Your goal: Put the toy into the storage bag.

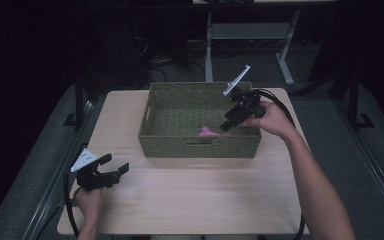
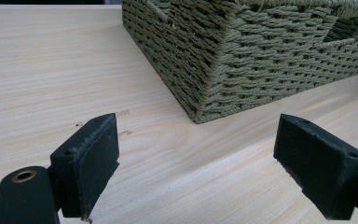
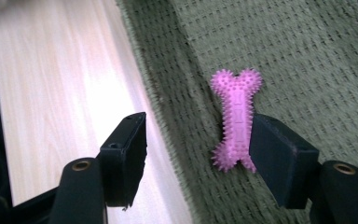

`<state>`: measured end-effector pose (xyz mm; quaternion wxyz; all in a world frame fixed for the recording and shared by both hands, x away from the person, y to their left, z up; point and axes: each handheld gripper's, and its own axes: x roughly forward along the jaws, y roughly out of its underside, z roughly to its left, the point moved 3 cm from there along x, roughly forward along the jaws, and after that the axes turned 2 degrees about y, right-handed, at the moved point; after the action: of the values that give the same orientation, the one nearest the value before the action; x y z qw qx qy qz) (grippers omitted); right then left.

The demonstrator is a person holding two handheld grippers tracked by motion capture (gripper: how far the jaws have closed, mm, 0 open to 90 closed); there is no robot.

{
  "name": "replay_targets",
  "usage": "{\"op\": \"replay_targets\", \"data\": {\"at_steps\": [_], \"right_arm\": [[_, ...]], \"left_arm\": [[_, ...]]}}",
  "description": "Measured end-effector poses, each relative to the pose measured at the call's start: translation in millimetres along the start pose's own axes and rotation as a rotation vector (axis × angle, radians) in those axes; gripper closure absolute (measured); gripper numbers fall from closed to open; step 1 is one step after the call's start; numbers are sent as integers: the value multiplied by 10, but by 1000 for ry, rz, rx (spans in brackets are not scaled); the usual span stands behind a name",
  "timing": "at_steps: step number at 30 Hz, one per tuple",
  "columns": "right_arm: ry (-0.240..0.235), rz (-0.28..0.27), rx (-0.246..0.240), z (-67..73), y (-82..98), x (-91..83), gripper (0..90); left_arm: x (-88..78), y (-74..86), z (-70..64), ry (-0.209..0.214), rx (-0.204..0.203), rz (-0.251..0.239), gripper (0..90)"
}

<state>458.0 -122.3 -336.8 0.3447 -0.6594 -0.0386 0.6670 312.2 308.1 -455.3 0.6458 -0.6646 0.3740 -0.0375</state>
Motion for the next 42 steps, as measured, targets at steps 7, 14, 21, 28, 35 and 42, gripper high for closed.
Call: {"op": "replay_targets", "data": {"at_steps": [7,14,21,28,35,42], "right_arm": [[-2,-9,-8,119,118,-51,354],[10,-38,-19,292,278,-136,349],[1,-50,-28,458,437,-122,330],[10,-55,-39,618,651,-83,327],[0,-73,-24,730,901,25,327],[8,-78,3,821,1166,151,329]], "left_arm": [[-1,0,-1,0,1,-1,136],[-2,-1,-6,0,3,-2,136],[-2,-2,-17,2,9,3,136],[0,-2,-28,3,9,0,136],[-3,0,-34,5,7,0,136],[2,-3,-38,3,8,-1,136]]}}
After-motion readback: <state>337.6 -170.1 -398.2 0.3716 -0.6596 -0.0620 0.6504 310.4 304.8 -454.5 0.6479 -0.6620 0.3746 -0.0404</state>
